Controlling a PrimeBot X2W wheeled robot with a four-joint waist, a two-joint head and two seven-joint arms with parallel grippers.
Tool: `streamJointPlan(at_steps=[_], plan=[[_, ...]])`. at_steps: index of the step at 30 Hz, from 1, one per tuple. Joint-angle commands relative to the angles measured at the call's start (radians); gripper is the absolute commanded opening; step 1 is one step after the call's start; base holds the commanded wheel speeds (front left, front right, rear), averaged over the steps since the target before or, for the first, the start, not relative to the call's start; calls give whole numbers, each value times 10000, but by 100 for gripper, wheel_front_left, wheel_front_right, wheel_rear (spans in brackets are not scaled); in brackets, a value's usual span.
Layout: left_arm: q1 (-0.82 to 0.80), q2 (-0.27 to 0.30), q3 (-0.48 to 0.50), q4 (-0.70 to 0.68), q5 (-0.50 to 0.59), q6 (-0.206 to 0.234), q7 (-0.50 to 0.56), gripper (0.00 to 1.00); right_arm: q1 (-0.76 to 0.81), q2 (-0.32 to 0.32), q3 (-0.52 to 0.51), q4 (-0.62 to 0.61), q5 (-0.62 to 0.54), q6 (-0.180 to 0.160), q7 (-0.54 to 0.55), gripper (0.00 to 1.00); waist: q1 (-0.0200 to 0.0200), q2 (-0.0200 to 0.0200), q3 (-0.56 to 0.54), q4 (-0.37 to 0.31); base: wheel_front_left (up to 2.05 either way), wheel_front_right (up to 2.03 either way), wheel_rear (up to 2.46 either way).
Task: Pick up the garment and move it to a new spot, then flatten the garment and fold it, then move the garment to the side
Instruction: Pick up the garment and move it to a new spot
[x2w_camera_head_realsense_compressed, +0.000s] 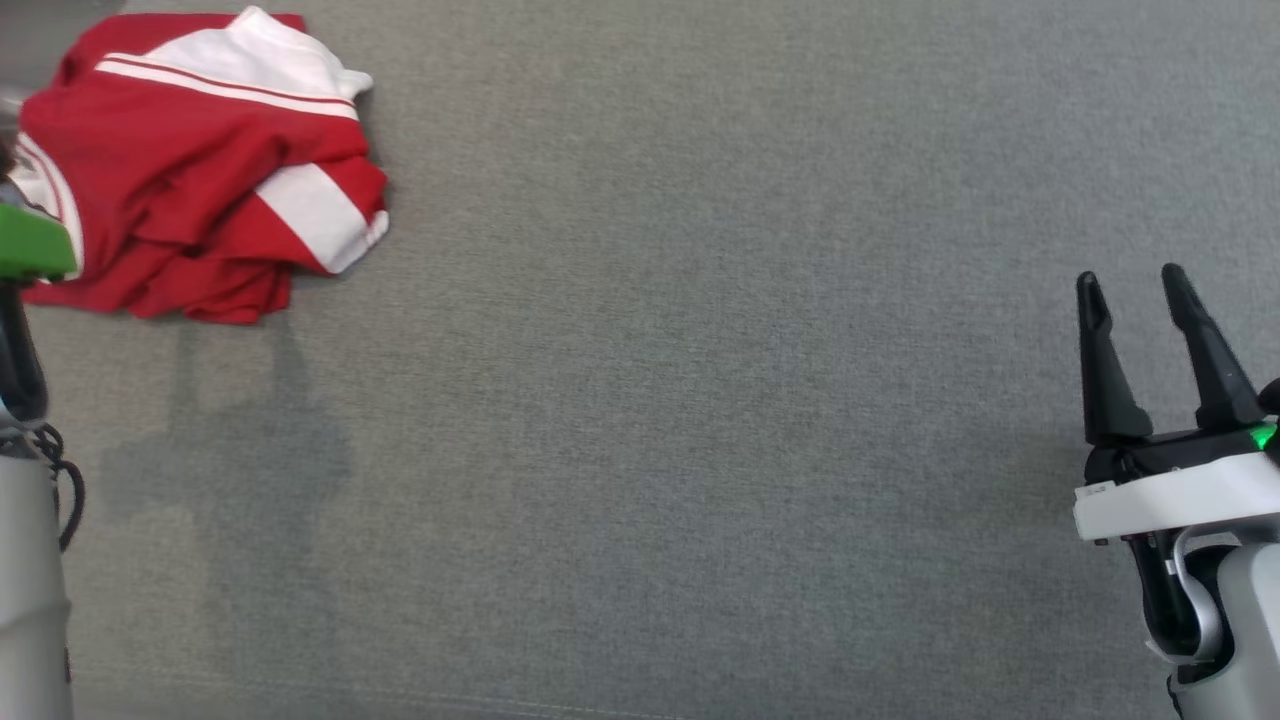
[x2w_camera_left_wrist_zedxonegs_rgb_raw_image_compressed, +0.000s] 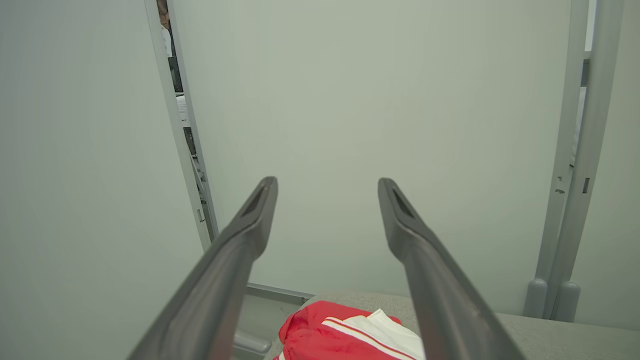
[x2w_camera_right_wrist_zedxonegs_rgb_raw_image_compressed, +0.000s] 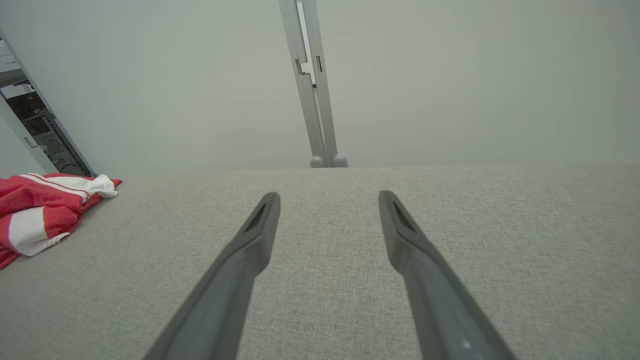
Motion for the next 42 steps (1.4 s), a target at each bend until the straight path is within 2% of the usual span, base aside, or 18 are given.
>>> streamJointPlan(at_steps=[1, 6, 14, 20, 25, 26, 27, 28, 32, 42], plan=[[-390, 143, 39, 110, -28, -46, 122, 100, -204, -79, -137, -129, -61, 1, -89, 100, -1, 0, 1458, -1371, 0, 0, 0], [-1389, 572, 126, 946, -229, -101, 808, 100, -291, -215, -591, -465, -93, 1, -86, 100, -1, 0, 2127, -1749, 0, 0, 0], [-1911, 914, 191, 2786, -577, -227, 1884, 100, -323, -294, -746, -637, -43, 1, -99, 100, -1, 0, 2448, -1822, 0, 0, 0], [-1693, 1032, 163, 3793, -895, -312, 2886, 100, -329, -239, -749, -659, -79, 1, -89, 100, -1, 0, 2423, -1740, 0, 0, 0], [-1576, 845, 25, 4344, -1109, -426, 3685, 100, -337, -221, -697, -670, -95, 1, -45, 100, -1, 0, 2374, -1695, 0, 0, 0], [-1560, 845, -11, 4410, -1085, -427, 3747, 70, -338, -219, -684, -665, -101, 1, -43, 100, -1, 0, 2355, -1695, 0, 0, 0], [-1549, 855, -28, 4469, -1081, -425, 3790, 29, -344, -209, -659, -651, -103, 1, -28, 100, -1, 0, 2327, -1701, 0, 0, 0], [-1529, 854, -53, 4526, -1081, -433, 3824, 0, -350, -198, -637, -640, -110, 1, -15, 100, -1, 0, 2300, -1708, 0, 0, 0], [-1496, 854, -146, 4772, -1077, -472, 3836, 0, -355, -180, -570, -560, -109, 1, 11, 100, -1, 0, 2119, -1736, 0, 0, 0], [-1686, 1015, -314, 4794, -891, -487, 2661, 0, -207, -42, -358, -286, -69, 1, -56, 100, -1, 0, 1302, -1667, 0, 0, 0]])
